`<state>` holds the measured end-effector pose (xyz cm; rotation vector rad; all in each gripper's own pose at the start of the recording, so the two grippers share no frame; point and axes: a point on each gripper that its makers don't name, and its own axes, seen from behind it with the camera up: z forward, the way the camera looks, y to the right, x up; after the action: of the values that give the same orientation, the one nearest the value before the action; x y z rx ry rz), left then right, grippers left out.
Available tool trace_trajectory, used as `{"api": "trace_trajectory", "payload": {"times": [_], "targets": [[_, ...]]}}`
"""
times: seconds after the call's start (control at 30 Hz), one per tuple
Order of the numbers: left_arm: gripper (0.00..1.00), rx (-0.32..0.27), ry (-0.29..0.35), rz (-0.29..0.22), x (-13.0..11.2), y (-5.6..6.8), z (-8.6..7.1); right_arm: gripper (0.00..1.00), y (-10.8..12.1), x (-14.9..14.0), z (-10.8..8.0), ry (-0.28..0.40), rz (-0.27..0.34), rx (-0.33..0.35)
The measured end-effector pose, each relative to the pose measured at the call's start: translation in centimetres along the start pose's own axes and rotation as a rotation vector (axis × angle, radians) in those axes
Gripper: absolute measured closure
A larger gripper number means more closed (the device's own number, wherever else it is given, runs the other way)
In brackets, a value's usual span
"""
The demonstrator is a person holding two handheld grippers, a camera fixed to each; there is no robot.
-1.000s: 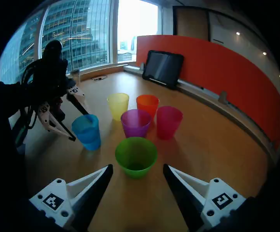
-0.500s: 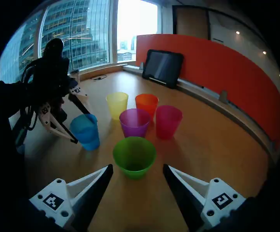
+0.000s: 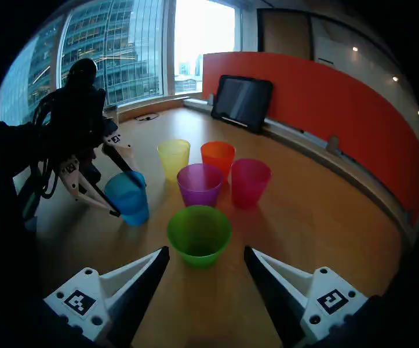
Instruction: Pour water
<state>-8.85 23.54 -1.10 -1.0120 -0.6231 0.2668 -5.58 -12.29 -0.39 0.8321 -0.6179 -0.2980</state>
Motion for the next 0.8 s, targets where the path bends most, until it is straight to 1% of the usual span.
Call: {"api": "trace_trajectory", "payload": {"times": [0.17, 0.33, 0.53, 0.8], "targets": [[0.13, 0.003, 0.001, 0.007, 0.0, -0.1, -0.1, 0.0, -0.1, -0.1, 0.2, -0.003, -0.001, 0.006], [0.13, 0.015, 0.005, 0.006, 0.0, -0.5, -0.4, 0.0, -0.3, -0.2, 0.9, -0.008, -0.005, 0.012], [0.13, 0.027, 0.017, 0.0, 0.3, -1.0, -1.1, 0.0, -0.6, -0.2, 2.1, -0.015, -0.015, 0.02], [0.13, 0.046, 0.043, -0.006, 1.0, -1.7, -2.4, 0.0, -0.9, -0.1, 4.0, -0.021, -0.026, 0.031]]}}
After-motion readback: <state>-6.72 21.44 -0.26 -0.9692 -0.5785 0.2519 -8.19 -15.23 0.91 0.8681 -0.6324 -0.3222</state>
